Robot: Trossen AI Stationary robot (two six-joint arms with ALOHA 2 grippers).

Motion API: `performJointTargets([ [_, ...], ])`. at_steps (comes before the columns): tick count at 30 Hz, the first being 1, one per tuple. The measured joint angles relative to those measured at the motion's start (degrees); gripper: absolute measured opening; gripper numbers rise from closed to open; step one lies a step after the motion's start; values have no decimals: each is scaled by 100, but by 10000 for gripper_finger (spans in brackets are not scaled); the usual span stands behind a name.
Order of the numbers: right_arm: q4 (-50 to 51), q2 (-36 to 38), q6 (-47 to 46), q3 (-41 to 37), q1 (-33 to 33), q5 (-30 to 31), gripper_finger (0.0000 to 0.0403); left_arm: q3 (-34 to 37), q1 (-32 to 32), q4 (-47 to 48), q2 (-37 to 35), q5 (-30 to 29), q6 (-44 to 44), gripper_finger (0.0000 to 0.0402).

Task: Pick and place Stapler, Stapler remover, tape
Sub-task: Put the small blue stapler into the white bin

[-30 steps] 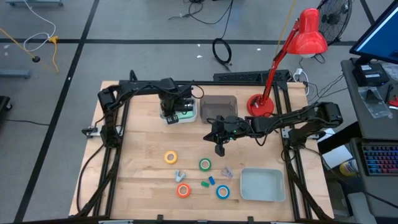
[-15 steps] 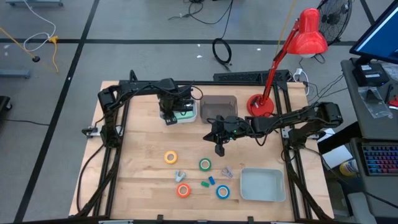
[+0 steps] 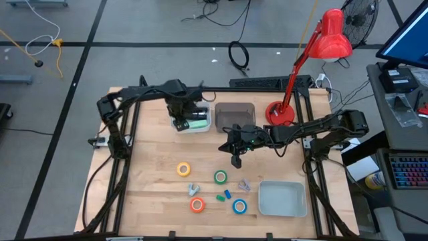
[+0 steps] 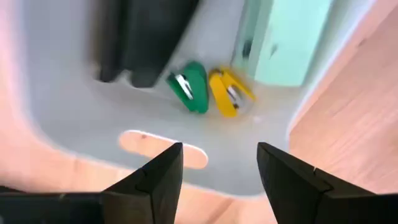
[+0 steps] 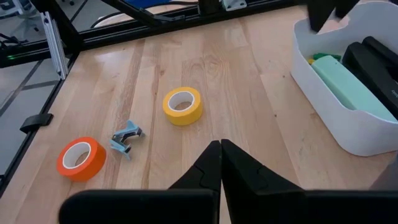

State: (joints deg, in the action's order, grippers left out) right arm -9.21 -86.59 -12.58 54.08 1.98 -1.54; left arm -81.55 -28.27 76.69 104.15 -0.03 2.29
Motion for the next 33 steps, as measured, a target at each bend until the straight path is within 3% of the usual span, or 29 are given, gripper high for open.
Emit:
performJointTargets([
  [5,0,0,0,0,0,0,0,-186,108,-295,-821,60,-198,209],
  [9,2,0,21,0,1,-2,0,-193,374,-683,-1559,438,-594,209],
  [19,402,37,174,0,2,-122,0,-116,1849,-1569,-2434,179,-1308,209],
  [24,1110,237,190,-7,2,-175,0,540,2455,-2725,-2756,-38,-1710,209],
  [33,2186,814,129,-4,208,-175,0,2600,2862,-4645,-3709,-179,-2980,209],
])
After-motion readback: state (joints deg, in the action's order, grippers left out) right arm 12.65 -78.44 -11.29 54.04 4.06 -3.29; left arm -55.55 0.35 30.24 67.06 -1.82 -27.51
